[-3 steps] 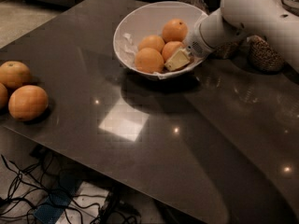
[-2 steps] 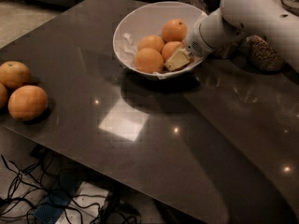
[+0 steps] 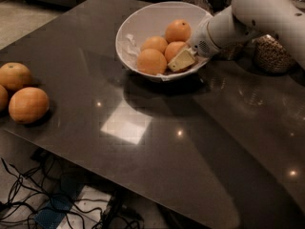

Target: Pick orange from white bowl

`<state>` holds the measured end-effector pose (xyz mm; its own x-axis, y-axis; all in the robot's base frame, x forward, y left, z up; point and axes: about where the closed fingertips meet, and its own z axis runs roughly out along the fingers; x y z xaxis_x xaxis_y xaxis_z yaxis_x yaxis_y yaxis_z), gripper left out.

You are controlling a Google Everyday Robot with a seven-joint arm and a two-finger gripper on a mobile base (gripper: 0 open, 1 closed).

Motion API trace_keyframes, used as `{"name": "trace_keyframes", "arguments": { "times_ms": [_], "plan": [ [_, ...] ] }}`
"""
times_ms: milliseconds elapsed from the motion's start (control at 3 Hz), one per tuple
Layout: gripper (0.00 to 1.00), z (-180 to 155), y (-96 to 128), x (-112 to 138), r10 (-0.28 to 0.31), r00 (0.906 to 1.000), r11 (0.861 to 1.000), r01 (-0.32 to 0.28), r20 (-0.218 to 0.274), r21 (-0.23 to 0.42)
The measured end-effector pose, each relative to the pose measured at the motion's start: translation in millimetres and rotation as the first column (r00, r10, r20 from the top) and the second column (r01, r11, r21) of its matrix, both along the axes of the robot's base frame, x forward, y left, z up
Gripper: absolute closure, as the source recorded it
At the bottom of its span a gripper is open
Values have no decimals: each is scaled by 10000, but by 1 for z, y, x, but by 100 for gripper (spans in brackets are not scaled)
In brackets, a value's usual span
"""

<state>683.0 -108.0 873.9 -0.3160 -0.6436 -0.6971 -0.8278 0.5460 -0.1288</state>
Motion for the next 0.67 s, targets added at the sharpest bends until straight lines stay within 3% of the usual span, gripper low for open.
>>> {"name": "trace_keyframes", "arguments": {
  "times_ms": [667],
  "plan": [
    [100,37,7,-10,1057,9944,9821,-1055,69,1561]
  ]
}}
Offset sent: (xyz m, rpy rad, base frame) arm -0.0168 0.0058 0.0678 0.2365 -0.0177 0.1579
